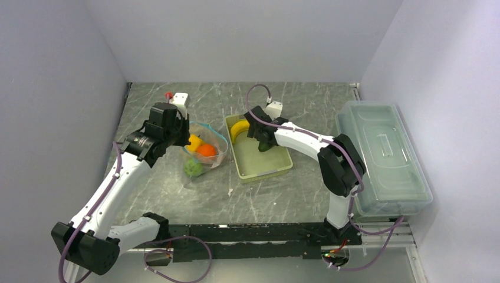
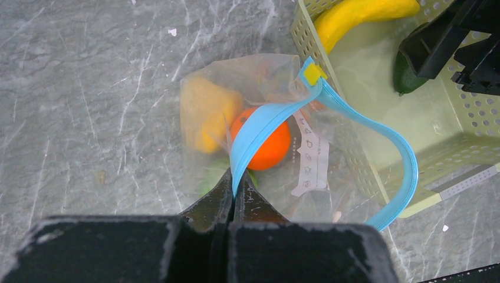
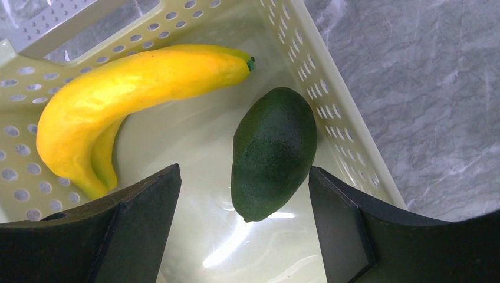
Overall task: Place the food in the zip-top bag and seal the zipper
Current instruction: Pick up the fake fruit from the bin, then place the fake fruit in the zipper food storage bag.
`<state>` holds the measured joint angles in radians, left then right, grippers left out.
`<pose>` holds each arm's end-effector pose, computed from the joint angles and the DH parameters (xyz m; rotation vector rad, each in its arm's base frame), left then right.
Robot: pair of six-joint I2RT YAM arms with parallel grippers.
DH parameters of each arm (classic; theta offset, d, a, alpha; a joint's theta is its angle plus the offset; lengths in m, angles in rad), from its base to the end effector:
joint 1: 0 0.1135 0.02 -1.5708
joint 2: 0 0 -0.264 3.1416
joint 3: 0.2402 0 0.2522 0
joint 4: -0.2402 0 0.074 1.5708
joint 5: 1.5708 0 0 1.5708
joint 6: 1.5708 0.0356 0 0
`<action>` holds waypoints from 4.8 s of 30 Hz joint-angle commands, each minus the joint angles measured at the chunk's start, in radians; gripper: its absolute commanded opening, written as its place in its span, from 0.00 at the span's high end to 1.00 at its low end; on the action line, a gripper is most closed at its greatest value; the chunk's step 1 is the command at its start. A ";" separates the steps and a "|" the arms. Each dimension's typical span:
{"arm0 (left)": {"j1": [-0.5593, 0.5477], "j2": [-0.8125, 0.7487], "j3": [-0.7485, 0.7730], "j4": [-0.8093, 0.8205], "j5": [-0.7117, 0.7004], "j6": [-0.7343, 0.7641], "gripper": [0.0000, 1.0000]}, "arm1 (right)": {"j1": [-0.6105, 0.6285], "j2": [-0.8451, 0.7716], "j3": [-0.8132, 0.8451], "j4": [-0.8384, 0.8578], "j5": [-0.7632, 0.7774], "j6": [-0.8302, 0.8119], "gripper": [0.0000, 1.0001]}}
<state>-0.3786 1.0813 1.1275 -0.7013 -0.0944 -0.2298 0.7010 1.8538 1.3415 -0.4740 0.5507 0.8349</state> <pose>0.2099 -0.0799 0.3511 0.1141 2.2293 -0.2288 0.3133 0.2400 0.2122 0.3570 2.3342 0.0136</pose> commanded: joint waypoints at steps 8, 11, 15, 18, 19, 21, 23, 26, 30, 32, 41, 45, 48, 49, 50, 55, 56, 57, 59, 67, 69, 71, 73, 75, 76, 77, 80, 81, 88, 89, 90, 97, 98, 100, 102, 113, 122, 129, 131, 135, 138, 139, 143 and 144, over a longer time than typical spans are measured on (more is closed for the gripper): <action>-0.003 -0.006 -0.004 0.016 0.009 0.015 1.00 | -0.007 0.058 0.058 -0.062 0.050 0.059 0.19; -0.003 -0.007 -0.004 0.016 0.009 0.015 1.00 | -0.008 0.074 0.066 -0.075 0.058 0.063 0.19; -0.003 -0.007 -0.004 0.016 0.004 0.016 1.00 | -0.011 0.088 0.068 -0.077 0.056 0.062 0.20; -0.003 -0.009 -0.005 0.016 0.003 0.015 1.00 | -0.011 0.089 0.064 -0.073 0.054 0.064 0.21; -0.003 -0.009 -0.004 0.016 0.003 0.015 1.00 | -0.012 0.088 0.060 -0.069 0.054 0.063 0.21; -0.003 -0.006 -0.003 0.016 0.004 0.015 1.00 | -0.012 0.088 0.058 -0.063 0.051 0.058 0.22; -0.003 -0.003 -0.003 0.014 0.005 0.014 1.00 | -0.013 0.089 0.059 -0.062 0.051 0.056 0.24; -0.003 -0.003 -0.003 0.014 0.005 0.014 1.00 | -0.014 0.094 0.059 -0.059 0.050 0.055 0.27; -0.003 -0.002 -0.004 0.014 0.003 0.016 1.00 | -0.014 0.099 0.063 -0.060 0.048 0.055 0.33; -0.003 -0.001 -0.004 0.014 0.004 0.014 1.00 | -0.015 0.097 0.061 -0.054 0.045 0.054 0.37; -0.003 0.000 -0.004 0.013 0.004 0.016 1.00 | -0.016 0.060 0.038 -0.032 0.018 0.022 0.77; -0.003 0.002 -0.003 0.014 0.005 0.016 1.00 | -0.015 0.011 0.005 -0.007 0.003 0.009 0.96; -0.003 0.001 -0.003 0.013 0.002 0.015 1.00 | -0.014 -0.034 -0.027 0.020 -0.004 -0.013 1.00; -0.003 0.000 -0.004 0.013 0.001 0.016 1.00 | -0.015 -0.044 -0.036 0.026 -0.002 -0.017 1.00; -0.003 0.000 -0.004 0.014 0.003 0.016 1.00 | -0.014 -0.054 -0.043 0.030 0.000 -0.023 1.00; -0.003 0.002 -0.002 0.013 0.004 0.015 1.00 | -0.010 -0.118 -0.072 0.067 -0.027 -0.069 1.00; -0.003 0.002 -0.004 0.013 0.005 0.015 1.00 | -0.008 -0.135 -0.081 0.081 -0.032 -0.080 1.00; -0.003 0.002 -0.003 0.013 0.005 0.014 1.00 | -0.006 -0.155 -0.090 0.094 -0.038 -0.091 1.00; -0.003 0.002 -0.004 0.014 0.004 0.015 1.00 | -0.005 -0.193 -0.104 0.114 -0.055 -0.109 1.00; -0.004 0.004 -0.004 0.014 0.003 0.014 1.00 | 0.028 -0.330 -0.134 0.211 -0.144 -0.244 1.00; -0.004 0.007 -0.004 0.013 0.004 0.014 1.00 | 0.040 -0.362 -0.149 0.239 -0.168 -0.275 1.00; -0.004 0.008 -0.002 0.011 0.006 0.014 1.00 | 0.048 -0.402 -0.177 0.293 -0.217 -0.313 1.00; -0.003 0.008 -0.003 0.012 0.008 0.014 1.00 | 0.051 -0.438 -0.205 0.353 -0.286 -0.339 1.00; -0.004 0.006 -0.003 0.013 0.007 0.012 1.00 | 0.056 -0.466 -0.221 0.390 -0.342 -0.363 1.00; -0.003 0.005 -0.003 0.014 0.008 0.013 1.00 | 0.059 -0.478 -0.225 0.405 -0.361 -0.376 1.00; -0.003 0.005 -0.003 0.014 0.009 0.014 1.00 | 0.065 -0.488 -0.229 0.419 -0.378 -0.389 1.00; -0.004 0.006 -0.003 0.013 0.013 0.013 1.00 | 0.089 -0.510 -0.226 0.444 -0.404 -0.448 1.00; -0.005 0.006 -0.002 0.014 0.013 0.012 1.00 | 0.096 -0.519 -0.225 0.453 -0.412 -0.465 1.00; -0.005 0.008 -0.001 0.013 0.019 0.014 1.00 | 0.138 -0.502 -0.183 0.512 -0.580 -0.507 1.00; -0.005 0.008 0.000 0.013 0.018 0.012 1.00 | 0.150 -0.493 -0.172 0.514 -0.592 -0.511 1.00; -0.005 0.008 -0.001 0.013 0.018 0.013 1.00 | 0.165 -0.487 -0.163 0.517 -0.596 -0.513 1.00; -0.005 0.008 0.000 0.011 0.024 0.011 1.00 | 0.215 -0.425 -0.119 0.550 -0.606 -0.501 1.00; -0.005 0.008 0.000 0.011 0.024 0.011 1.00 | 0.222 -0.414 -0.110 0.554 -0.611 -0.502 1.00; -0.005 0.006 -0.001 0.011 0.024 0.011 1.00 | 0.234 -0.394 -0.094 0.561 -0.610 -0.507 1.00; -0.006 0.004 -0.001 0.011 0.023 0.011 1.00 | 0.241 -0.362 -0.074 0.563 -0.606 -0.513 1.00; -0.011 0.002 0.001 0.009 0.024 0.014 1.00 | 0.262 -0.242 0.011 0.531 -0.604 -0.556 1.00; -0.014 0.002 0.000 0.009 0.024 0.015 1.00 | 0.268 -0.156 0.038 0.529 -0.630 -0.548 1.00; -0.016 0.003 0.000 0.007 0.019 0.014 1.00 | 0.280 -0.100 0.058 0.531 -0.671 -0.533 0.99; -0.016 0.004 0.000 0.008 0.019 0.016 1.00 | 0.291 -0.088 0.059 0.531 -0.678 -0.528 0.97; -0.016 0.003 0.001 0.007 0.015 0.016 1.00 | 0.309 -0.070 0.059 0.529 -0.683 -0.518 0.89; -0.016 0.001 -0.001 0.008 0.013 0.016 1.00 | 0.314 -0.062 0.057 0.519 -0.683 -0.513 0.81; -0.016 0.001 0.000 0.008 0.013 0.016 1.00 | 0.316 -0.060 0.054 0.517 -0.684 -0.511 0.77; -0.016 0.001 0.000 0.006 0.014 0.016 1.00 | 0.323 -0.060 0.044 0.513 -0.692 -0.509 0.63; -0.016 0.000 0.001 0.006 0.014 0.016 1.00 | 0.324 -0.060 0.043 0.510 -0.690 -0.508 0.58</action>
<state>-0.3897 1.0904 1.1271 -0.7082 -0.0837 -0.2295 1.0172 1.8011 1.3575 0.0200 -0.1181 0.3149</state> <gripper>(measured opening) 0.012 0.552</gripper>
